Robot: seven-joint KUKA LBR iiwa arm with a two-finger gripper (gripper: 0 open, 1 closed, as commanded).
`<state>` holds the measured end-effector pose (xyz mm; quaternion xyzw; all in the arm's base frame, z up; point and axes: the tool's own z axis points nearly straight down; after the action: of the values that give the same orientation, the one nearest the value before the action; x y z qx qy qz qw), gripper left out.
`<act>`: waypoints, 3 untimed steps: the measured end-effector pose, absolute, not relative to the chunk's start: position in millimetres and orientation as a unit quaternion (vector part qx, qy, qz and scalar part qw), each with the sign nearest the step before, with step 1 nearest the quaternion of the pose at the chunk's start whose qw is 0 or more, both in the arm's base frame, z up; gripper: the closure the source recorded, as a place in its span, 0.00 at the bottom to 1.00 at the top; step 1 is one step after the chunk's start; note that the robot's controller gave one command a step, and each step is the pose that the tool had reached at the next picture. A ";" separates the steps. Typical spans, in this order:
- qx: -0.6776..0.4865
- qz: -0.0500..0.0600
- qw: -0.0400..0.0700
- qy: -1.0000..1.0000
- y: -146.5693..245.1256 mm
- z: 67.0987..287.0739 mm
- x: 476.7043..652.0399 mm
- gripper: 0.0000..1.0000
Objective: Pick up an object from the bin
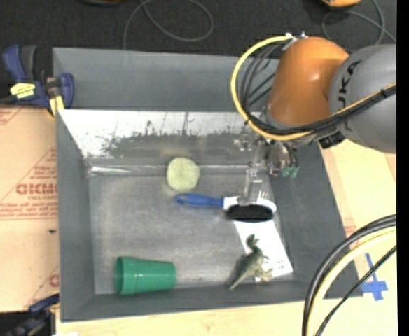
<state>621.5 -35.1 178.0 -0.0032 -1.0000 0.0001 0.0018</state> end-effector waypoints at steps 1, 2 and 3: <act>-0.003 0.000 -0.002 -1.000 -35.1 183.0 623.1 0.00; 0.014 0.001 -0.007 -1.000 -39.1 143.7 618.5 0.00; 0.045 0.001 -0.004 -0.999 -31.6 98.5 560.0 0.00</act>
Offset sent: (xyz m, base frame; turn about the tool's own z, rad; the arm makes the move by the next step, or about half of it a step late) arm -0.0172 -0.0095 -0.1080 -0.0793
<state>560.0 -31.6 98.5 0.0450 -0.9990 0.0005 -0.0036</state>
